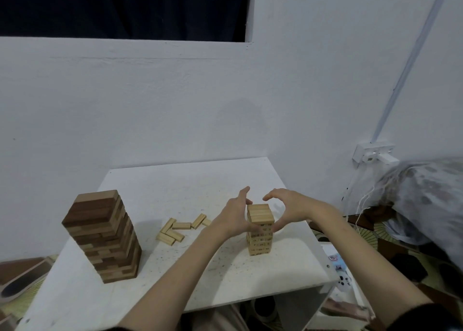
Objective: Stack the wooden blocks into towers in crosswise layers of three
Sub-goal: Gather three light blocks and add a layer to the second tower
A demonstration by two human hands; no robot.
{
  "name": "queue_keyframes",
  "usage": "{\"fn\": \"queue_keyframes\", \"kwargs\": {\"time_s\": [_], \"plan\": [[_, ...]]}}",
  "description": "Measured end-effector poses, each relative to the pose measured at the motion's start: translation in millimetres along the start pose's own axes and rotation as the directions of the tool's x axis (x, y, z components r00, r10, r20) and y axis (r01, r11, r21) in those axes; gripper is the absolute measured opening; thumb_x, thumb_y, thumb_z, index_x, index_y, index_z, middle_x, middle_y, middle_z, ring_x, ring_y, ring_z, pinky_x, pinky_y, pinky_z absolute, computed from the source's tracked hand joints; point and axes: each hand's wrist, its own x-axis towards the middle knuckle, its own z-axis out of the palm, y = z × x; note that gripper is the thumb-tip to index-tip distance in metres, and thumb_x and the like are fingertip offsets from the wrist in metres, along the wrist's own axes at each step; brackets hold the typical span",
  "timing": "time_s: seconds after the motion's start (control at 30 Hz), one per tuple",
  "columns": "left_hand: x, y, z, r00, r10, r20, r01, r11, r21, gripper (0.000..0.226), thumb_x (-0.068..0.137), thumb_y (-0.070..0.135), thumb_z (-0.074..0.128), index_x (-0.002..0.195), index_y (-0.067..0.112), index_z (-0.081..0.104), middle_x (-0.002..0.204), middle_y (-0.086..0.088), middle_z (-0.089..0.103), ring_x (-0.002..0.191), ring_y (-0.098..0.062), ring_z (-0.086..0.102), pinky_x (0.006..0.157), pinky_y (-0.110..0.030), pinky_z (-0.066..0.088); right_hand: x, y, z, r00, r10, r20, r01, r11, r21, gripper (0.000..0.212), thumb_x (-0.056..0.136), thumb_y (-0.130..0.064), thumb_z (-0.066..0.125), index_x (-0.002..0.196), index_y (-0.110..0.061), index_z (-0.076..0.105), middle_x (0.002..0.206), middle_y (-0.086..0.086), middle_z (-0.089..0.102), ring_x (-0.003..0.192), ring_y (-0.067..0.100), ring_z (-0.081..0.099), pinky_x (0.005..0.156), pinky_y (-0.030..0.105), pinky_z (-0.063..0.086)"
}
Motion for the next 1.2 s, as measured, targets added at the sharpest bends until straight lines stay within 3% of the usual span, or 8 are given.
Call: {"fn": "queue_keyframes", "kwargs": {"time_s": [0.3, 0.67, 0.87, 1.03, 1.2], "plan": [[0.2, -1.2, 0.2, 1.000, 0.016, 0.007, -0.016, 1.000, -0.009, 0.105, 0.074, 0.018, 0.078, 0.150, 0.015, 0.005, 0.130, -0.005, 0.049, 0.118, -0.021, 0.048, 0.090, -0.024, 0.038, 8.7, -2.6, -0.3, 0.999, 0.002, 0.033, 0.000, 0.999, -0.045, 0.067, 0.075, -0.028, 0.079, 0.132, -0.025, 0.045, 0.139, -0.002, 0.041, 0.127, 0.015, 0.039, 0.099, 0.030, 0.038], [-0.3, -0.1, 3.1, 1.000, 0.026, -0.014, -0.027, 0.999, -0.025, 0.103, 0.075, 0.014, 0.077, 0.150, 0.015, 0.006, 0.127, -0.004, 0.050, 0.118, -0.019, 0.047, 0.087, -0.019, 0.035, 8.9, -0.8, 1.0, 0.999, 0.012, 0.042, -0.010, 0.999, -0.052, 0.065, 0.076, -0.027, 0.078, 0.131, -0.027, 0.044, 0.136, 0.000, 0.044, 0.124, 0.017, 0.042, 0.098, 0.031, 0.039], [-2.2, -2.3, -5.4, 0.999, 0.029, -0.029, -0.030, 0.999, -0.034, 0.116, 0.065, 0.038, 0.083, 0.149, 0.021, 0.005, 0.141, -0.002, 0.037, 0.132, -0.019, 0.031, 0.106, -0.035, 0.032, 2.1, -5.7, -8.6, 0.999, 0.012, 0.047, -0.011, 1.000, -0.026, 0.088, 0.071, -0.036, 0.082, 0.143, -0.030, 0.032, 0.148, -0.006, 0.033, 0.135, 0.016, 0.033, 0.107, 0.035, 0.035], [-12.5, -8.7, -38.1, 0.981, 0.020, -0.191, -0.040, 0.994, -0.103, 0.086, 0.082, 0.052, 0.062, 0.148, 0.020, 0.018, 0.139, 0.000, 0.042, 0.131, -0.017, 0.034, 0.103, -0.031, 0.031, -1.8, -20.9, -20.5, 0.989, -0.074, -0.131, 0.087, 0.992, 0.095, 0.065, 0.083, -0.039, 0.071, 0.139, -0.025, 0.041, 0.145, -0.007, 0.039, 0.133, 0.013, 0.036, 0.097, 0.023, 0.031], [-27.1, -40.9, -61.3, 0.917, 0.019, -0.399, -0.027, 1.000, -0.013, 0.054, 0.094, 0.035, 0.052, 0.141, 0.017, 0.033, 0.132, -0.001, 0.049, 0.125, -0.017, 0.041, 0.097, -0.025, 0.032, 17.0, -55.1, -4.5, 0.937, -0.119, -0.330, 0.176, 0.973, 0.151, 0.041, 0.088, -0.035, 0.065, 0.126, -0.024, 0.054, 0.135, -0.003, 0.051, 0.119, 0.012, 0.047, 0.091, 0.023, 0.035]]}}
